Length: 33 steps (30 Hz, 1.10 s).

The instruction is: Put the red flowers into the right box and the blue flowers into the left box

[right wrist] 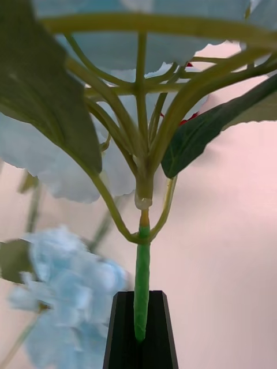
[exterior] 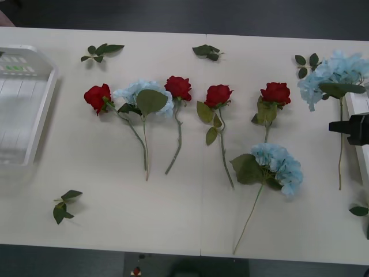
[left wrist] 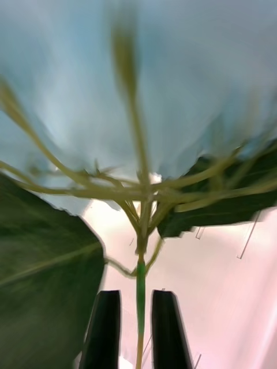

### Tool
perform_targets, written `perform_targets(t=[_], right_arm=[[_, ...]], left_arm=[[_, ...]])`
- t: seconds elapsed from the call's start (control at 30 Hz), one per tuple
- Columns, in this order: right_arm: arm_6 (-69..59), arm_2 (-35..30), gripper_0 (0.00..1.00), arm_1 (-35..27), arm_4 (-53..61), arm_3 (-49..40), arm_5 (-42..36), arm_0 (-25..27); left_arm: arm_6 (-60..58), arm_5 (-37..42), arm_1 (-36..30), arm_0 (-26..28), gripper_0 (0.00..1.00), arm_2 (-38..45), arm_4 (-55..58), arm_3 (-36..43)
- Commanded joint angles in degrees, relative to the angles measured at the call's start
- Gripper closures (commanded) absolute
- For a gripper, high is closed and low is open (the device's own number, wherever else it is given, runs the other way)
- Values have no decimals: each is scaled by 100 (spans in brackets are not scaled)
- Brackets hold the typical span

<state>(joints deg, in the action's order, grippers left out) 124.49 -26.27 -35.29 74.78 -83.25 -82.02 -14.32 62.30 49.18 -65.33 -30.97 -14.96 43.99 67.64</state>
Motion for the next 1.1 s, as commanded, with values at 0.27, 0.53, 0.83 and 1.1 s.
perform_targets(t=[0.27, 0.53, 0.83, 1.1], right_arm=[[304, 412, 100, -172, 2164, -174, -68, -212], [427, 799, 100, -40, 3016, -174, -68, -844], [392, 887, 100, 312, 3095, -324, -51, -1635], [339, 1643, 100, 382, 3746, -333, 732, -2057]], left_arm=[[204, -57, -181, -199, 0, -16, 31, 145], [160, -49, -181, -199, 0, 1, 971, 567], [90, -57, -111, 416, 0, 757, 2879, 2316], [11, -49, 478, 1445, 0, 1917, 4276, 4223]])
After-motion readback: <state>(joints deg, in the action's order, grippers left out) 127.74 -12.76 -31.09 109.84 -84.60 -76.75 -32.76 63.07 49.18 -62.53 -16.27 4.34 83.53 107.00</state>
